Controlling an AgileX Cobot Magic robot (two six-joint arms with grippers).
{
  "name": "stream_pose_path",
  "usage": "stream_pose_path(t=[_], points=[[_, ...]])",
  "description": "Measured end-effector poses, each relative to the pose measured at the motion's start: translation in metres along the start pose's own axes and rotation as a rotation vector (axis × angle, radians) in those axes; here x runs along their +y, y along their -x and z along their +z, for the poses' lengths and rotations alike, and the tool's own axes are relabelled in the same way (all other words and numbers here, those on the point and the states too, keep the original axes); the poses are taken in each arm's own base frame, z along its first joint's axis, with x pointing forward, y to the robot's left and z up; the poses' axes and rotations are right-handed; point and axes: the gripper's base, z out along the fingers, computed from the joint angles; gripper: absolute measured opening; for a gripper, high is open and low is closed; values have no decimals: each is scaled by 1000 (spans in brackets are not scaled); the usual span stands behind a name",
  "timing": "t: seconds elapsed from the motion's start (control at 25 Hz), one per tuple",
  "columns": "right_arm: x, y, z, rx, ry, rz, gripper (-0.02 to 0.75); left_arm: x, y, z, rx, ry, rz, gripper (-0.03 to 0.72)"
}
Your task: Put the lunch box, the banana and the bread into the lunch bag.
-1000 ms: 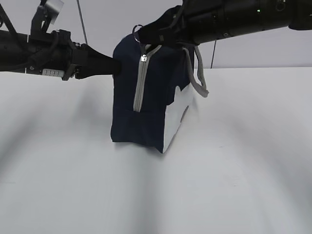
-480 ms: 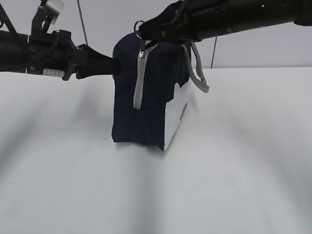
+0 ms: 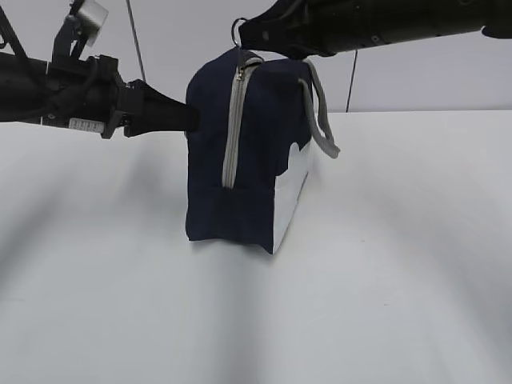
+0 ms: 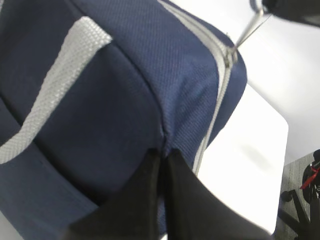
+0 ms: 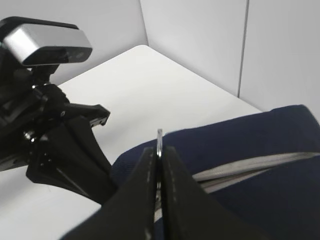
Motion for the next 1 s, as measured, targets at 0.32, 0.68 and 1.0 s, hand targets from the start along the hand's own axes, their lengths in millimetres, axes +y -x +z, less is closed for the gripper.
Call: stream_pose_path(t=[0.32,0.68,1.0], points=[[-8,5,11,-16,-24,1,-16,-1,-2,0,24,-6,10,3],[-26,9,16,-27,-28,46,-16,0,-4,0,47,-4,6,3],[-57,5,32,-22,-8,87,-16,0,-5,0,54,-2,3,3]])
